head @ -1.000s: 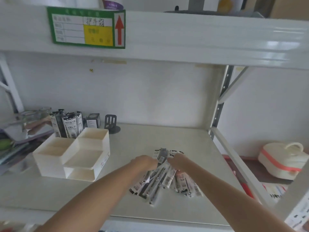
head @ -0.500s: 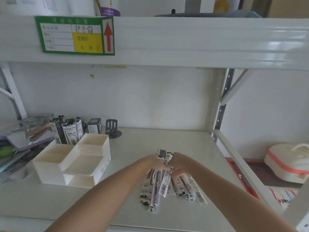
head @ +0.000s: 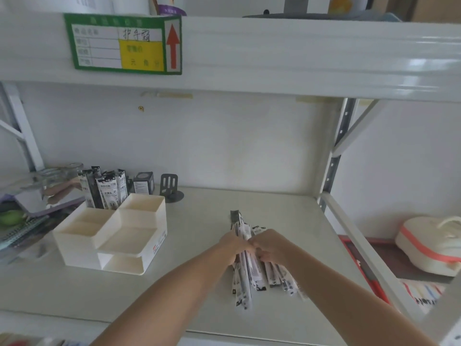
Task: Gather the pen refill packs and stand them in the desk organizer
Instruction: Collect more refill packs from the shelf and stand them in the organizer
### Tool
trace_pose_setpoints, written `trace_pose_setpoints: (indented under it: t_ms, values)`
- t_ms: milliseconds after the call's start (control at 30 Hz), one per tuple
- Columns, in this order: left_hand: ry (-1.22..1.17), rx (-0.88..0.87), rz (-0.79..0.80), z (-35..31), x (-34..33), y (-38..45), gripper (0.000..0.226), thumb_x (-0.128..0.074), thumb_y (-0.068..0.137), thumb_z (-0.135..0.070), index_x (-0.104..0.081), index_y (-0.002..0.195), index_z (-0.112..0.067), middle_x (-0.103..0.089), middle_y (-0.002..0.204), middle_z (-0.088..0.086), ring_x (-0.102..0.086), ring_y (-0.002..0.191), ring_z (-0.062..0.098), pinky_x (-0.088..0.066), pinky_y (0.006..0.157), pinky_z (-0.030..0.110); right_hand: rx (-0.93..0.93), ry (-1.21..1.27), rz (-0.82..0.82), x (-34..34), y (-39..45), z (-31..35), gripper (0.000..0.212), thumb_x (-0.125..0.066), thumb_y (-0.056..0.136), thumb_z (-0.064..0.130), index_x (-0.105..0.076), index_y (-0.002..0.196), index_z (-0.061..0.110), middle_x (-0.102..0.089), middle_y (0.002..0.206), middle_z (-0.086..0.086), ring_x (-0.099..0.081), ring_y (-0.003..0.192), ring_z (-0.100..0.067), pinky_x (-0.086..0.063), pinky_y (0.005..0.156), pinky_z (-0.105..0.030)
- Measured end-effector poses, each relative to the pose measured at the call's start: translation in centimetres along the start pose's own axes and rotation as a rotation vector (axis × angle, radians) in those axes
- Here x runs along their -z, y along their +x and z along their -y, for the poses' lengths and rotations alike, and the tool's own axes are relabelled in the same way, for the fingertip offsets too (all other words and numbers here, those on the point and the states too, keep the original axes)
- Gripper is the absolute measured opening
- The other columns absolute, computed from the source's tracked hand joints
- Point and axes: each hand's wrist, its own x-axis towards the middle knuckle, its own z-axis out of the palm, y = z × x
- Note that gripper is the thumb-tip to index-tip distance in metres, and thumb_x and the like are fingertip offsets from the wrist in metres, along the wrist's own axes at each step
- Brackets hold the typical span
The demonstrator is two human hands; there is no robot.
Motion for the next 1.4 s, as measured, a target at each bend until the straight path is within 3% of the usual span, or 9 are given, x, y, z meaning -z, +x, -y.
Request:
trace_pose_setpoints:
  t_ms: [233,300,433,567,700,833,1100,1267,1400]
  values:
    - [-0.266,-0.021,0.033,-0.8,1.1,-1.4,0.059,-0.074,0.075,-0.008,-0.046,0.126,0.005,-0.057,0.093,0.011,-0.05,0.105,0.023,-0.037,0.092,0.026,-0.091,0.55,-0.007,0.1,2.9,0.2,0.035,-0.05,0.088,0.001,-0.052,0.122,-0.008,-0.052,0.073,0.0,-0.052,0.026,0.008,-0.049,0.044,-0.012]
    - [-0.26,-0.099,0.001,-1.3,2.1,-1.5,0.046,-0.072,0.076,-0.006,-0.052,0.116,0.005,-0.06,0.088,0.01,-0.051,0.093,0.02,-0.039,0.085,0.025,-0.049,0.556,-0.009,0.6,3.1,1.4,0.037,-0.051,0.089,0.006,-0.05,0.125,-0.005,-0.054,0.08,-0.003,-0.061,0.037,0.007,-0.053,0.049,-0.012]
    - [-0.188,-0.246,-0.215,-3.1,6.4,-2.4,0.044,-0.075,0.074,-0.022,-0.059,0.11,-0.003,-0.065,0.11,0.014,-0.063,0.097,0.024,-0.051,0.087,0.03,0.201,0.196,-0.055,1.7,2.6,5.2,0.044,-0.048,0.095,0.015,-0.041,0.138,0.012,-0.058,0.129,-0.002,-0.057,0.12,-0.02,-0.049,0.097,-0.031]
    - [-0.283,-0.317,-0.257,-4.0,12.0,-3.4,0.067,-0.067,0.082,-0.014,-0.033,0.137,0.001,-0.049,0.133,0.014,-0.045,0.128,0.029,-0.043,0.097,0.033,0.179,0.657,0.029,2.6,1.8,9.4,0.028,-0.051,0.092,0.005,-0.062,0.117,0.002,-0.06,0.123,-0.008,-0.056,0.106,-0.023,-0.047,0.095,-0.036]
    - [-0.336,-0.368,-0.246,-3.8,17.0,-2.9,0.048,-0.07,0.077,-0.018,-0.051,0.117,-0.001,-0.057,0.088,0.004,-0.058,0.085,0.017,-0.048,0.064,0.025,0.3,0.896,0.148,1.3,1.9,12.9,0.019,-0.047,0.09,-0.002,-0.063,0.088,0.008,-0.059,0.109,-0.014,-0.056,0.1,-0.028,-0.048,0.082,-0.033]
    - [-0.372,-0.475,-0.228,-3.8,21.0,-1.6,0.007,-0.065,0.077,-0.013,-0.059,0.077,-0.014,-0.062,0.075,0.007,-0.064,0.073,0.024,-0.054,0.07,0.032,0.415,0.891,0.008,-0.7,3.1,17.6,0.011,-0.052,0.087,-0.005,-0.059,0.089,0.004,-0.06,0.094,-0.015,-0.06,0.084,-0.025,-0.053,0.083,-0.032]
    - [-0.265,-0.876,-0.311,-3.2,26.4,0.1,0.045,-0.07,0.078,-0.01,-0.052,0.119,-0.012,-0.062,0.097,-0.003,-0.06,0.082,0.008,-0.047,0.066,0.009,0.498,0.574,-0.319,-4.2,5.6,23.8,0.041,-0.063,0.083,0.005,-0.049,0.121,-0.002,-0.058,0.109,-0.01,-0.06,0.096,-0.025,-0.048,0.087,-0.036]
    - [-0.364,-0.815,-0.234,-0.4,26.9,2.6,0.043,-0.075,0.074,-0.009,-0.057,0.112,-0.01,-0.065,0.086,-0.001,-0.065,0.085,0.021,-0.055,0.079,0.031,0.356,0.665,-0.216,-6.1,6.6,23.6,0.012,-0.065,0.082,0.002,-0.059,0.092,0.006,-0.064,0.096,-0.014,-0.057,0.084,-0.026,-0.051,0.092,-0.054]
    - [-0.437,-0.756,-0.171,1.5,26.2,3.6,0.035,-0.078,0.071,-0.014,-0.06,0.1,-0.021,-0.068,0.084,-0.006,-0.067,0.087,0.018,-0.053,0.084,0.031,0.316,0.719,-0.119,-6.8,6.6,22.7,0.018,-0.063,0.084,0.001,-0.056,0.074,0.015,-0.06,0.079,-0.008,-0.056,0.088,-0.024,-0.051,0.088,-0.041]
